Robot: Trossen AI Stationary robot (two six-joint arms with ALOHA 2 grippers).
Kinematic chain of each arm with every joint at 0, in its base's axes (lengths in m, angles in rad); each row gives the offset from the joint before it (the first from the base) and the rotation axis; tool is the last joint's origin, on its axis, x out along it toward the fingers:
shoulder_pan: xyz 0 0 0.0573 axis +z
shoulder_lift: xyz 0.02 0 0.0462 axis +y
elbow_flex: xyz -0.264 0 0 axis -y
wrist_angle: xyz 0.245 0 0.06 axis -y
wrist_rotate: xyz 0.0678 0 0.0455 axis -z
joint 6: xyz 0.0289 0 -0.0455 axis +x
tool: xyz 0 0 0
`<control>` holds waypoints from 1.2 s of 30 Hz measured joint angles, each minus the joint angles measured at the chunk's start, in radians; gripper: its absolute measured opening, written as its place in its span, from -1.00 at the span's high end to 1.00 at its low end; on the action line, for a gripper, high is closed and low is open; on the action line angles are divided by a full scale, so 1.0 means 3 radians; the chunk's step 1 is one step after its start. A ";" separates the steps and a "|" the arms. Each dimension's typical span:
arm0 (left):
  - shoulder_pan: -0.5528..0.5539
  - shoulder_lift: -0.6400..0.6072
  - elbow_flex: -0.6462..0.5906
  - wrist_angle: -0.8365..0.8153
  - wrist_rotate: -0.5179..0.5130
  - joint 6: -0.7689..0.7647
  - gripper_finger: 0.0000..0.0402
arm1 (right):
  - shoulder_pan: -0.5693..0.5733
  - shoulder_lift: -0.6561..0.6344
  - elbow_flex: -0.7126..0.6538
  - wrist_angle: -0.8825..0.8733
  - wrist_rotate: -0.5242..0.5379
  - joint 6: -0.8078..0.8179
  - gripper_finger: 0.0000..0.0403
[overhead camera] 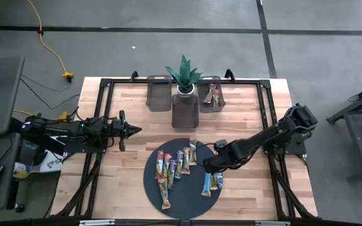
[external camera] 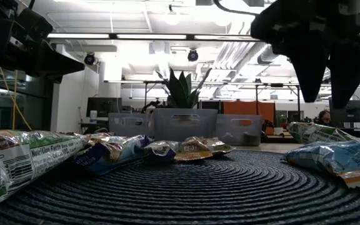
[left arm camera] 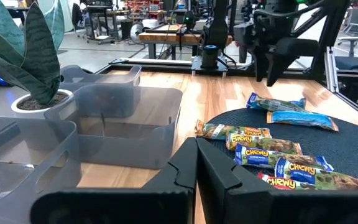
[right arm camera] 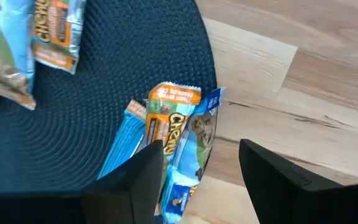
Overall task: Pick and place Granola Bars by type
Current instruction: Put the blue granola bar into the middle black bin
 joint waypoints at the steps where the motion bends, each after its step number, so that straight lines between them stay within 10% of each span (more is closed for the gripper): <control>1: 0.0000 0.0000 0.0001 0.0000 0.0000 0.0000 0.99 | -0.0008 0.0014 0.0000 0.0001 0.0006 0.0000 0.03; 36: 0.0000 0.0000 0.0001 0.0001 0.0000 0.0000 0.99 | -0.0077 0.0366 0.0000 -0.0084 0.0190 0.0219 0.03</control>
